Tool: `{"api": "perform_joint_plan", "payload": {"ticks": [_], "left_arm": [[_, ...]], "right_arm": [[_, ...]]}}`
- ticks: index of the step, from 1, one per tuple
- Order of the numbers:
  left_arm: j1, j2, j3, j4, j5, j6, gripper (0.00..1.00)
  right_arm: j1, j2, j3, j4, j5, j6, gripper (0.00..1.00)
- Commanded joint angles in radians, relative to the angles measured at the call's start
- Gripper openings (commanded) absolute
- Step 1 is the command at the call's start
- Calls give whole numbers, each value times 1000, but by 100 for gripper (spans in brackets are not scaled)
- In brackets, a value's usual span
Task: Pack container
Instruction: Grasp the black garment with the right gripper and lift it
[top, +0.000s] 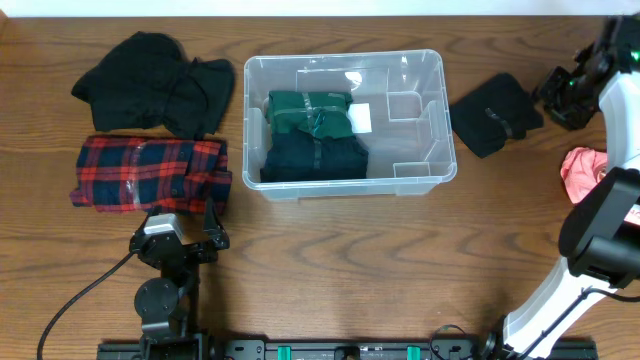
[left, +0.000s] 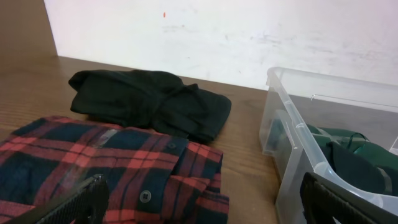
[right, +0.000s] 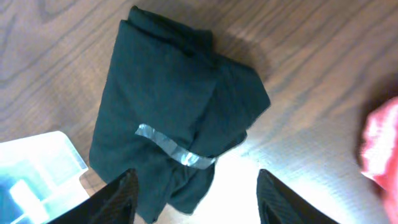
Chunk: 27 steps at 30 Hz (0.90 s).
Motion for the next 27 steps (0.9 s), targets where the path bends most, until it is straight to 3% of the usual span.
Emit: {"api": "perform_joint_plan", "payload": {"ticks": [1,7,15,20,23,27], "left_arm": [[5,-5,-17,-34,-9,6,98],[5,-5,-17,-34,-9,6,98],[5,-5,-17,-34,-9,6,98],[5,-5,-17,-34,-9,6,98],[5,-5,-17,-34,-9,6,98],[5,-5,-17,-34,-9,6,98]], "right_arm": [[-11,13,-87,56,-106,40,66],[-9,13,-252,253,-142,75,76],[-9,13,-423,496,-155,154,76],[-8,13,-463,559,-154,175,57],[-8,13,-463,568,-154,170,33],[-8,13,-463,579,-154,151,12]]}}
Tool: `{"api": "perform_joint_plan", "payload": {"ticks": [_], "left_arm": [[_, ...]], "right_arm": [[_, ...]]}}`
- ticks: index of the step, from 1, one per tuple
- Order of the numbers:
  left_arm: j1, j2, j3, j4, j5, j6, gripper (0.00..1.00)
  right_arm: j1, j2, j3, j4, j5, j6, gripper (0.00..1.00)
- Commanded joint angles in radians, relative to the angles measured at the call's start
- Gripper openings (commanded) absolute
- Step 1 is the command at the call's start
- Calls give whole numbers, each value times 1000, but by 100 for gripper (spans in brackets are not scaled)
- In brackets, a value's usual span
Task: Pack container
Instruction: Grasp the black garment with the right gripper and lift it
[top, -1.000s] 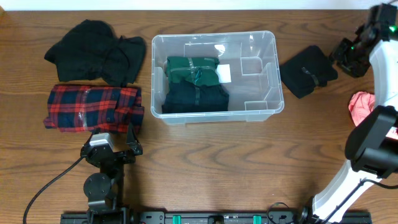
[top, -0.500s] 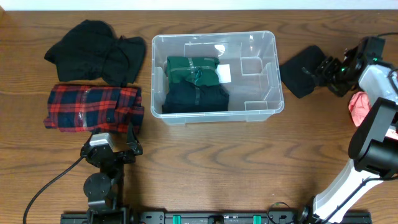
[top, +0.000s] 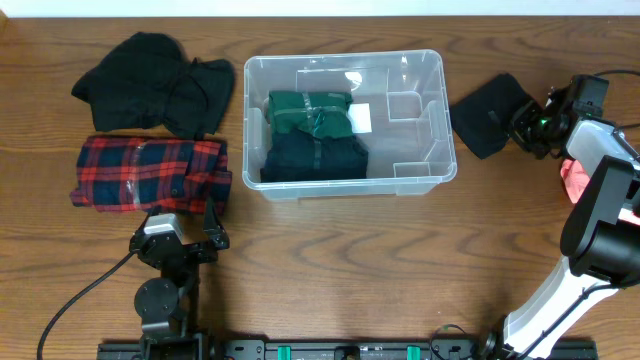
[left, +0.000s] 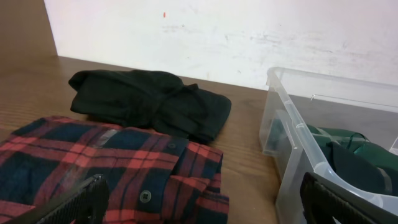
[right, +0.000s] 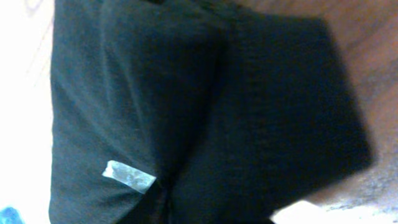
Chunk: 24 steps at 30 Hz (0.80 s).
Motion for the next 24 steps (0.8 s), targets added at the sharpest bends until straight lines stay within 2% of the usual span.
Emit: {"api": "perform_joint_plan", "payload": {"ticks": [1,10,17,24], "left_arm": [[5,-5,-17,-35,-9,6,98],[5,-5,-17,-35,-9,6,98],[5,-5,-17,-35,-9,6,98],[5,-5,-17,-35,-9,6,98]], "right_arm": [[2,7,-15,-2,23,-19,4],[2,-43,72,-8,-68,-140,1],[31,-210,198,-114,-85,-216,1],[159,-423,278,-166,-85,-251,1]]}}
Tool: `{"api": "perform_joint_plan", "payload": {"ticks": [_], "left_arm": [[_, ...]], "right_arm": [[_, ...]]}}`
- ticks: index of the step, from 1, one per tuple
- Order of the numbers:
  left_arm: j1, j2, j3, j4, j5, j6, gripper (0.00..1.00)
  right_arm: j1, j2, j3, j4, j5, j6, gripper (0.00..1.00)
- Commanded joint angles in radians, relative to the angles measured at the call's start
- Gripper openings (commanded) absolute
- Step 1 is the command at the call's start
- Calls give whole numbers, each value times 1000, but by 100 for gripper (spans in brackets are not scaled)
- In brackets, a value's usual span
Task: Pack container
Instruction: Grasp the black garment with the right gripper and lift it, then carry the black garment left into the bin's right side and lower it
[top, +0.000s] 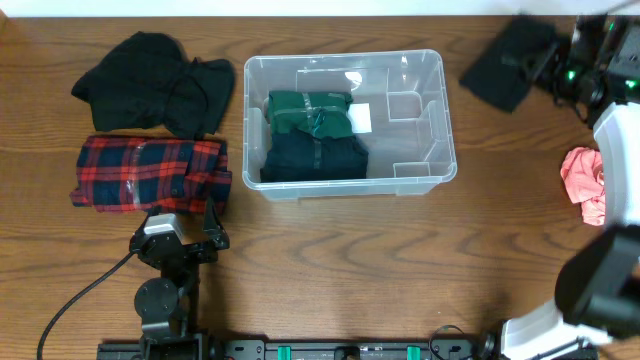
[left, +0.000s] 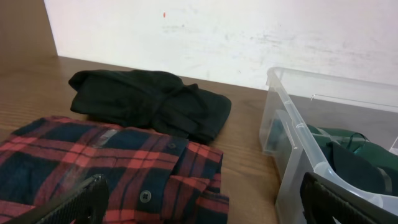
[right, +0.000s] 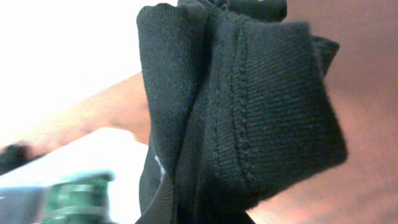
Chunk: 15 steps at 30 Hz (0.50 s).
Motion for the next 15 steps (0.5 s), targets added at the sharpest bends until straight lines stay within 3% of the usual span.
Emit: {"api": "perform_joint_plan", "payload": {"ticks": [1,6,15], "left_arm": [[5,-5,-17,-34,-9,6,98],[5,-5,-17,-34,-9,6,98],[5,-5,-17,-34,-9,6,98]], "right_arm": [[93,-124,41,2,-42,-38,1],[245,-213,42,9,-24,-37,1],[441,-154,34,-51,55,-37,1]]}}
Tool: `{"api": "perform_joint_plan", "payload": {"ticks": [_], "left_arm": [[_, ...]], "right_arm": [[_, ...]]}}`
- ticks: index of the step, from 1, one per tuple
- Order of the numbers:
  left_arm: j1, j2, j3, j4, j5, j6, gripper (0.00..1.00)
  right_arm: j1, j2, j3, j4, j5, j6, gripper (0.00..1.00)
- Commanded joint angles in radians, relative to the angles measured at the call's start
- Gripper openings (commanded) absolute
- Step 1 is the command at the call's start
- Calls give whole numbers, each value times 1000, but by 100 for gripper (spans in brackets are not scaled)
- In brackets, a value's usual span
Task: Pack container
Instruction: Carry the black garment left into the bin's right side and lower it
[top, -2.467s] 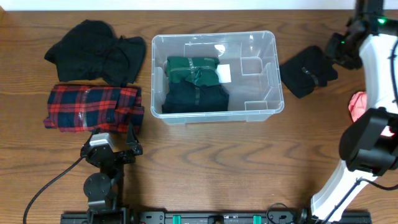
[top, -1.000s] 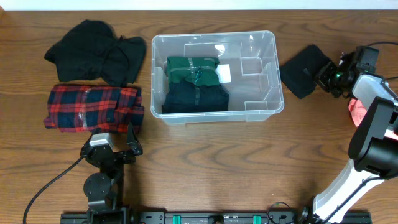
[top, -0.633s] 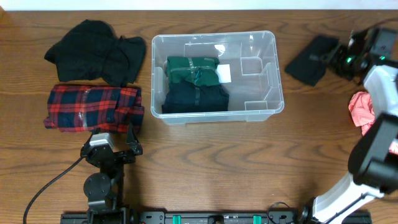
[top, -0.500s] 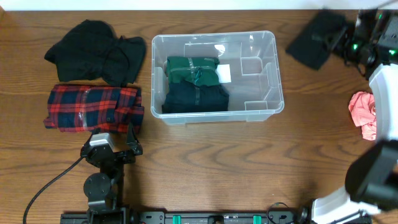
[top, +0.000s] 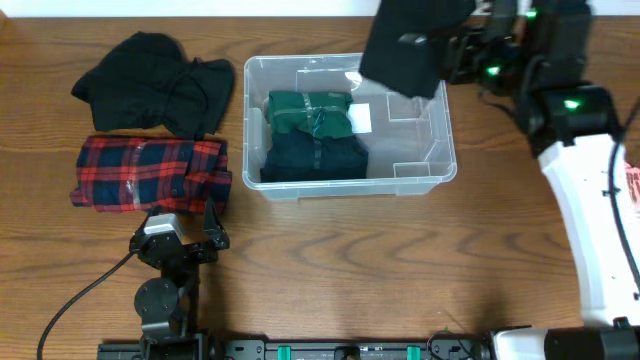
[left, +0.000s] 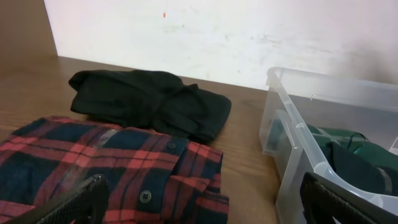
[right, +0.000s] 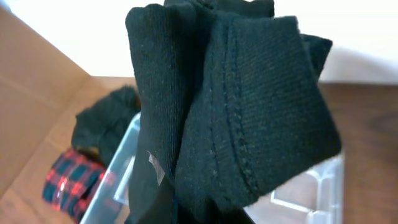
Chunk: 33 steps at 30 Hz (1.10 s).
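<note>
My right gripper is shut on a folded black garment and holds it in the air over the back right corner of the clear plastic container. In the right wrist view the black garment fills the frame and hides the fingers. A green garment and a dark navy one lie in the container's left half. My left gripper rests low and open near the table's front, with nothing between its fingers.
A red plaid shirt and a heap of black clothes lie left of the container. The edge of a pink cloth shows at the far right. The container's right half has small dividers.
My right gripper has moved left with the black garment, from above the table right of the container to over the container's back right corner. The left arm has not moved.
The black garment lay on the table right of the container with my right gripper open above it. Then the gripper was down on it. Then it held the garment lifted beside the container, and now over the container.
</note>
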Motion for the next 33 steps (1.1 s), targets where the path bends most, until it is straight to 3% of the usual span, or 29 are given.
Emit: {"api": "perform_joint_plan", "payload": {"ticks": [1,19,26,33], "left_arm": [[5,-5,-17,-35,-9,6,98],[5,-5,-17,-35,-9,6,98],[5,-5,-17,-35,-9,6,98],[5,-5,-17,-35,-9,6,98]], "right_arm": [[47,44,4,-16,40,-12,1],[97,348,3,-93,40,-112,1],[97,407,3,-96,66,-219,1],[97,437,-1,-101,121,-231,1]]}}
